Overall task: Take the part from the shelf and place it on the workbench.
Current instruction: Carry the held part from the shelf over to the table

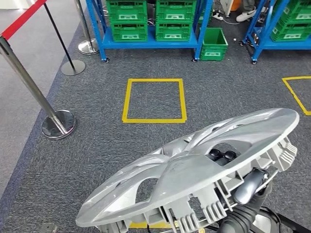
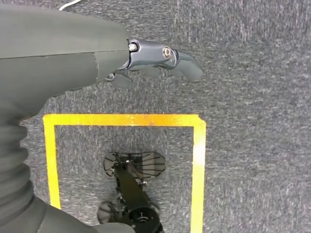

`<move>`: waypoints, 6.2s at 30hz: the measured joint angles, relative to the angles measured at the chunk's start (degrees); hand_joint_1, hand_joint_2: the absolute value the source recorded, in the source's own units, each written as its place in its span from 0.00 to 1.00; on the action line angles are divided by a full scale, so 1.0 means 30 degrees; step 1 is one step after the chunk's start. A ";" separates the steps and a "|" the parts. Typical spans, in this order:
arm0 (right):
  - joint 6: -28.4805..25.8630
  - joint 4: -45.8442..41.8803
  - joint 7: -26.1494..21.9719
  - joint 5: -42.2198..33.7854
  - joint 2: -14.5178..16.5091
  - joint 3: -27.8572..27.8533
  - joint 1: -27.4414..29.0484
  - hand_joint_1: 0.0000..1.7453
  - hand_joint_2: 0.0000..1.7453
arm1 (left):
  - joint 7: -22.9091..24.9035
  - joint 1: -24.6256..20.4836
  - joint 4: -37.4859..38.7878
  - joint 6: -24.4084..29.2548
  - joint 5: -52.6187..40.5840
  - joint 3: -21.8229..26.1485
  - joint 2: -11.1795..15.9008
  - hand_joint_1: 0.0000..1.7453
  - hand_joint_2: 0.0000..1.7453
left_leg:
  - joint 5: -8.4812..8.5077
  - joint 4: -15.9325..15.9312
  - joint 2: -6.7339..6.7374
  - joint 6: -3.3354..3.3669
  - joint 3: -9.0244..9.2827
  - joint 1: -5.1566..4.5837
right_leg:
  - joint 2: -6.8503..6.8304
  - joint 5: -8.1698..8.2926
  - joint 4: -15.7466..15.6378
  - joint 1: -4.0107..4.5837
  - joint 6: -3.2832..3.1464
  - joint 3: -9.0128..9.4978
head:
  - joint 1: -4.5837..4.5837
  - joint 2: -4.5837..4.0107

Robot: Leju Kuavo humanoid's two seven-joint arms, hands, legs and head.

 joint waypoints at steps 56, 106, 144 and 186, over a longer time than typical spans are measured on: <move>0.7237 -0.2836 -0.1018 0.0146 0.0677 -1.1678 0.4452 1.00 1.00 | -0.0156 -0.0342 0.0006 0.0428 -0.0242 0.0026 -0.1523 0.00 1.00 | -0.0670 0.0188 -0.0423 0.0141 0.0467 0.0137 | 0.0745 -0.1710 0.2991 -0.0108 0.0326 -0.2888 | 0.0361 0.0000; 0.4239 -0.3672 -0.0741 0.1447 0.1232 -1.7920 0.3554 1.00 1.00 | -0.1506 -0.0392 0.0006 0.0053 -0.0182 -0.0051 -0.1232 0.00 1.00 | -0.1839 0.3529 -0.0926 -0.0735 -0.0955 0.0083 | 0.2103 0.0657 -0.1786 -0.0176 -0.0601 -0.0460 | 0.0202 0.0000; -0.4847 -0.2461 0.0816 0.5885 -0.3255 -1.2928 0.2172 1.00 1.00 | -0.1342 -0.0512 0.0006 -0.0324 -0.0503 -0.0446 -0.1137 0.00 1.00 | -0.0683 0.0398 -0.1434 -0.0032 0.0011 0.0112 | 0.2514 0.0414 -0.1000 -0.0192 0.0031 -0.1408 | 0.0282 0.0000; -0.6366 -0.2428 0.0913 0.7510 -0.3732 -1.3210 0.2648 1.00 1.00 | -0.0517 -0.0381 0.0006 -0.0224 0.0417 -0.0146 -0.0871 0.00 1.00 | -0.1081 0.0537 0.0999 -0.0175 0.0298 -0.0277 | -0.0670 0.0219 -0.1483 -0.0035 -0.0091 -0.0522 | 0.0368 0.0000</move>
